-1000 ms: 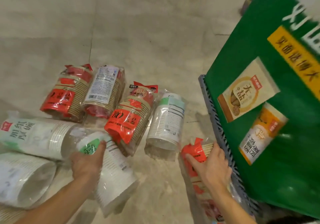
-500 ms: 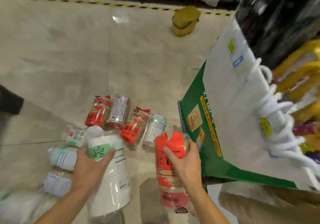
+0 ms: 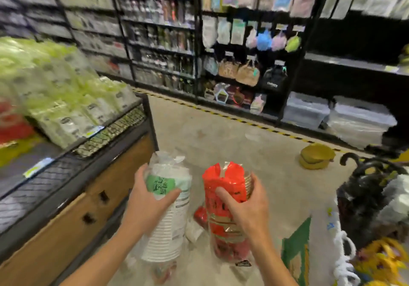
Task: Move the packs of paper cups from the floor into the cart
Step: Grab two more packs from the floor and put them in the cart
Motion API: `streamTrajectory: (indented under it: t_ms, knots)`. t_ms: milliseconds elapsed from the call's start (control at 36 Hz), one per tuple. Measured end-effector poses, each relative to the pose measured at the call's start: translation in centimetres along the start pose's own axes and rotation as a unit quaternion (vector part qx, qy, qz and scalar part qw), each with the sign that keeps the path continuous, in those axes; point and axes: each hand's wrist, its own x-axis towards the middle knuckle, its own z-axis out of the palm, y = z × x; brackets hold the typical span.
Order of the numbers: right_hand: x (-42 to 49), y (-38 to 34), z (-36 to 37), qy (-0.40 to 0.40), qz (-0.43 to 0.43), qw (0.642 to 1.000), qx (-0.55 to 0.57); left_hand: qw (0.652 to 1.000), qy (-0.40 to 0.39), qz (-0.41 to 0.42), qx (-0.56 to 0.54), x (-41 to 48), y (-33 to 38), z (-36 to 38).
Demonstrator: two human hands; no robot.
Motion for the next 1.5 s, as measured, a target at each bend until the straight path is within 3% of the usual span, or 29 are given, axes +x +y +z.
streamTrajectory:
  t_ms: [278,639,1056,1417,1500]
  knots:
    - [-8.2,-10.4,11.8,-0.191,-0.15,0.97,0.024,0.976,0.212,-0.045,-0.016,-10.6,-3.6,-16.6]
    - [-32.2,-19.4,29.7,-0.443,-0.286,0.849,0.018,0.88,0.443,-0.173,-0.015,-30.6,-14.9,-37.0]
    - [-65.5,-23.0,42.6,-0.661,-0.365,0.653,0.056,0.704,0.647,-0.29,-0.052,-56.4,-25.7,-51.1]
    - [-84.3,-24.8,51.7,-0.783,-0.386,0.486,0.032,0.52,0.779,-0.326,-0.129,-65.7,-33.6,-56.6]
    - [-87.6,-25.1,54.9,-0.802,-0.39,0.451,0.026,0.464,0.806,-0.345,-0.131,-66.3,-35.3,-58.9]
